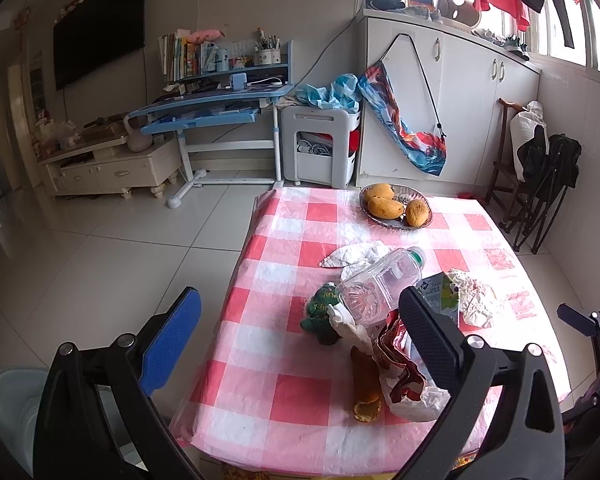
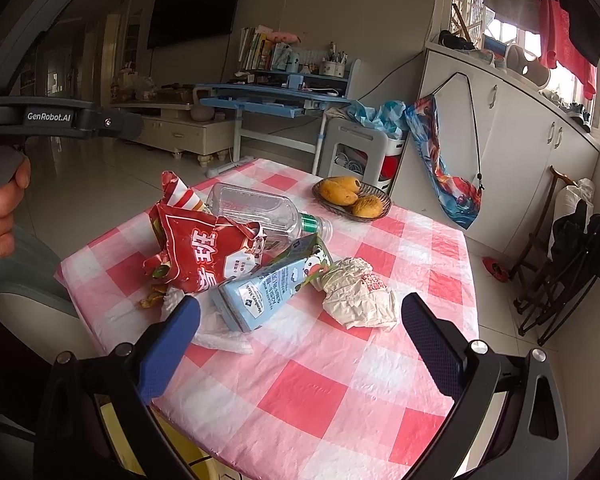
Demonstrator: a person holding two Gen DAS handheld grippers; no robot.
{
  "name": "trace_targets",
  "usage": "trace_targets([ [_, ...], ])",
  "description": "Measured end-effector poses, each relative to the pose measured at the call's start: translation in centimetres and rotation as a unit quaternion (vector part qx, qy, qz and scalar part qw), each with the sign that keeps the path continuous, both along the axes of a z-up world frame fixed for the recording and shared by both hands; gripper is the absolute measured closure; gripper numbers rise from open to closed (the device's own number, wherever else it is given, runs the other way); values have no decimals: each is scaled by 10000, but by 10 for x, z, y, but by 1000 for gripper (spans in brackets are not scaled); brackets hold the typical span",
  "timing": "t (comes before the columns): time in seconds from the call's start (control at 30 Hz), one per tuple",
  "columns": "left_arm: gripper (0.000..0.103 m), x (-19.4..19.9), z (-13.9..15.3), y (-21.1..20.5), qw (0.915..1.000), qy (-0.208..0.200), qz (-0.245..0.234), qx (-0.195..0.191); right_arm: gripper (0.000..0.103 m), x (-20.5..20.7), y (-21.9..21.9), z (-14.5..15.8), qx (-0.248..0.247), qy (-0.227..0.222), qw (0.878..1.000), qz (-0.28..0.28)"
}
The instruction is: Collect trash
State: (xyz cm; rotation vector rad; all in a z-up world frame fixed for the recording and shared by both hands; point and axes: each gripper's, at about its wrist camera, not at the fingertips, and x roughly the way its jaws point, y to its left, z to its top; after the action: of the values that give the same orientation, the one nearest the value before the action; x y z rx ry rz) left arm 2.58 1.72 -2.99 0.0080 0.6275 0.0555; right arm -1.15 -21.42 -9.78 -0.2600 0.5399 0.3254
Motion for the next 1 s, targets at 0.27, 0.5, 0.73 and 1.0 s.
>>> trace_targets([
  [0.27,7,0,0,0,10000,5,3,-2,6,0,2,-2,-36,20,10000,28],
  [0.5,7,0,1,0,10000,3,0,-3,6,-1,4,-2,-68,28,10000,66],
  [0.73,7,0,1,0,10000,6,4,-4,6,-1,6,-3,-89,30,9999,74],
  [1.0,7,1,0,1,10000,14,4,1,6,-2,7,-3,-122,23,9999,109],
])
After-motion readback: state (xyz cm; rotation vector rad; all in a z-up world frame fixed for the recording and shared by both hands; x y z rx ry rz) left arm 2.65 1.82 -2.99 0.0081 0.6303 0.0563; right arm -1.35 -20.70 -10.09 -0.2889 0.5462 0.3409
